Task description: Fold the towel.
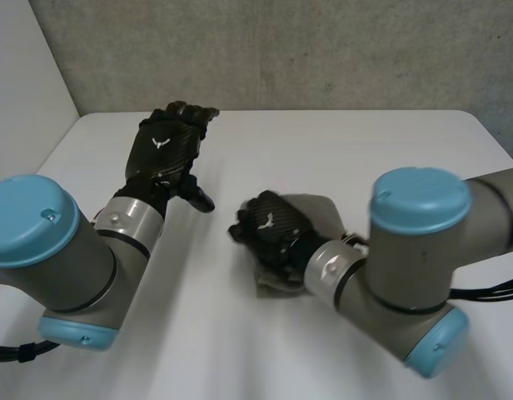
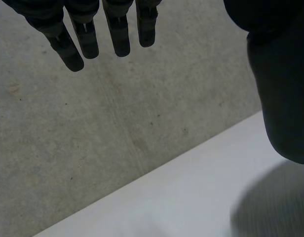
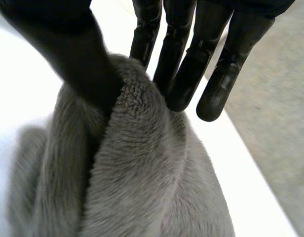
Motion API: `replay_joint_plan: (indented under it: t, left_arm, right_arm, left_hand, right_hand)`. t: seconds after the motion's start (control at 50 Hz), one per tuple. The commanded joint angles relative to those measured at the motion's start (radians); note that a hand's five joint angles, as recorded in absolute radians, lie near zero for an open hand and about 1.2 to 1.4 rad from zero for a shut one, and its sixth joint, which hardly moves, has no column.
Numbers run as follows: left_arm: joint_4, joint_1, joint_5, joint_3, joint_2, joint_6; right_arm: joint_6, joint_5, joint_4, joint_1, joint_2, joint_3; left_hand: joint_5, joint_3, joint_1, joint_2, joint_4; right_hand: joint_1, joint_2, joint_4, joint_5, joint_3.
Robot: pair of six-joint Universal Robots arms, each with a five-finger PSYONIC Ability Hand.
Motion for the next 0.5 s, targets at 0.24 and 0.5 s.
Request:
replay_joint_plan:
  t: [0.24, 0.5]
  left_arm:
    - [-0.076, -0.123, -0.017, 0.162, -0.125, -0.015]
    - [-0.202, -0.22, -0.035, 0.255, -0.364, -0.008]
  right_arm:
    - [0.495, 0.151, 0.024, -0.244, -0.205, 0.106]
    - [0.472, 0.105, 0.02, -0.267, 0.008, 0.108]
  left_hand:
    - [-0.2, -0.051, -0.065, -0.062, -0.07]
    - [-0.194, -0.046, -0.059, -0.056, -0.064]
  right_hand:
    - [-0.678, -0.647, -0.7, -0.675, -0.704]
    - [-0.678, -0.647, -0.7, -0.675, -0.704]
